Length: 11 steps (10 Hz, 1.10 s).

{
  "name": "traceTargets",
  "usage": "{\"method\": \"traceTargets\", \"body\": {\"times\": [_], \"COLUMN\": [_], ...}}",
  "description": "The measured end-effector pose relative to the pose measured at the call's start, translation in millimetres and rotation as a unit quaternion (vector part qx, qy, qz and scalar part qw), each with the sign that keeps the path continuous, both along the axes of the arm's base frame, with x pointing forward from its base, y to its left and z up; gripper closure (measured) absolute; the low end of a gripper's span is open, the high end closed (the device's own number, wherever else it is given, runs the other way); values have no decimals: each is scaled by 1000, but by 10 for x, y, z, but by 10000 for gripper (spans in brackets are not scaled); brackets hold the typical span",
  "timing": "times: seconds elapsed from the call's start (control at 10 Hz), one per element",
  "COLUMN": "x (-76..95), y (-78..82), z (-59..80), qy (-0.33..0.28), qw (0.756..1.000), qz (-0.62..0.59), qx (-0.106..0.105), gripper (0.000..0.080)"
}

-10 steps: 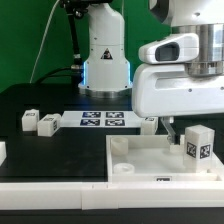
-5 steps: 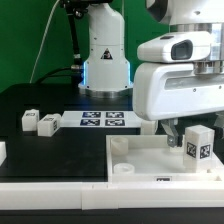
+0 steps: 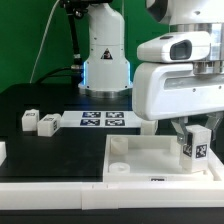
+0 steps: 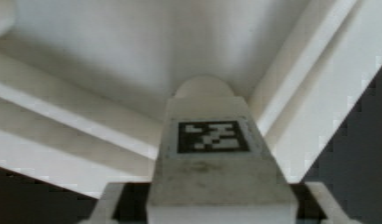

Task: Assemble one leg

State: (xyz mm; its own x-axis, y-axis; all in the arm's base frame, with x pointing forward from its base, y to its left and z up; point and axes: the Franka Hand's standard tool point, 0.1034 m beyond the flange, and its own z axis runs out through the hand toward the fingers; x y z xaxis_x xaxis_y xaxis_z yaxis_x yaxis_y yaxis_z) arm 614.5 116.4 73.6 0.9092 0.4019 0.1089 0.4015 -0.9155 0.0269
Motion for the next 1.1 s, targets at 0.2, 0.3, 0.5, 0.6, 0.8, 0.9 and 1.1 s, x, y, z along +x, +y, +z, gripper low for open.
{"method": "traceTargets", "body": {"times": [0.2,0.3,0.5,0.6,0.8,0.9,1.1], "x": [0,-8,-28,-38,-56,-64,-62], "y": [-1,13,47,32,50,60,51], "z": [-1,-12,-18,-20,-23,-22,-22], "qy": [0,3,10,15,20,20,21], "qw": [1000,995,957,915,830,770,714], "qz": [-18,-95,-288,-400,-554,-636,-696], "qx": [2,12,31,41,56,59,67], "gripper": [510,510,510,509,509,509,509]}}
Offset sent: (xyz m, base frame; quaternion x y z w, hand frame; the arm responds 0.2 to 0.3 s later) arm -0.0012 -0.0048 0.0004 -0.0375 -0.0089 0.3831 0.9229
